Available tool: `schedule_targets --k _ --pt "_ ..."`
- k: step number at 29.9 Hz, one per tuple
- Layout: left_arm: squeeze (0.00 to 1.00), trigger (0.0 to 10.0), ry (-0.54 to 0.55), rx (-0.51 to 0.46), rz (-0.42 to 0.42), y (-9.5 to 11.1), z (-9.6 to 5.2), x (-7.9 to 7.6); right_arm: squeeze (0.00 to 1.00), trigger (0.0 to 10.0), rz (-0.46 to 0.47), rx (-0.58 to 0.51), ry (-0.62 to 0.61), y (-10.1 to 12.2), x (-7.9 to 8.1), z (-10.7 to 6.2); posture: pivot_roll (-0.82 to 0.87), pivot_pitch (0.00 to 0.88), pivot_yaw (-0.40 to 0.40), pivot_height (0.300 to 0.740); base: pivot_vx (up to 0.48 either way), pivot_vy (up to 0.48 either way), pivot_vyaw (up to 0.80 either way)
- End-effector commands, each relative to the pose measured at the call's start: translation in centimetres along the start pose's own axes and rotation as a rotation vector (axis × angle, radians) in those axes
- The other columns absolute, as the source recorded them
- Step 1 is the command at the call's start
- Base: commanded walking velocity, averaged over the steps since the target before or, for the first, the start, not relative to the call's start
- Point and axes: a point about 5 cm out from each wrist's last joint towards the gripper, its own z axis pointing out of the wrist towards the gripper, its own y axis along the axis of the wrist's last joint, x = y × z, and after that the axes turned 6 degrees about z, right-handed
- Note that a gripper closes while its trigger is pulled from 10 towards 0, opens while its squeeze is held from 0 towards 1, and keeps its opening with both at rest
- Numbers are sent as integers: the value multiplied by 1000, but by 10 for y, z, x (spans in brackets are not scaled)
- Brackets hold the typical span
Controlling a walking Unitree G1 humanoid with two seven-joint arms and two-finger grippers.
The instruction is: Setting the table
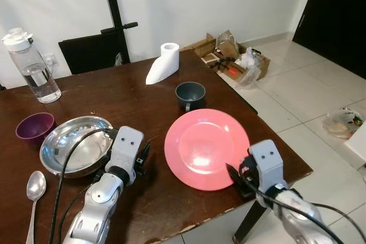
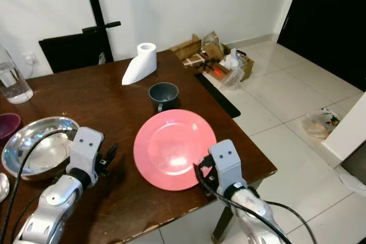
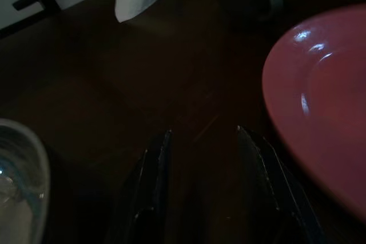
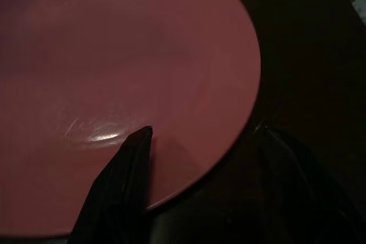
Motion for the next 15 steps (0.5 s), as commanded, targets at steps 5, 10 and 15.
schedule_targets --k 5,10,15 --pt "0 10000 -12 16 -5 -4 -3 -3 118 10000 99 -149 -48 22 -13 -7 37 123 110 740 0 0 0" --pt "0 10000 -17 12 -2 -3 -1 -3 0 10000 343 -259 -197 31 -33 -3 35 110 113 740 0 0 0" --pt "0 10000 -17 8 -2 -2 1 -3 0 10000 438 -291 -363 26 -51 -2 42 95 111 740 0 0 0"
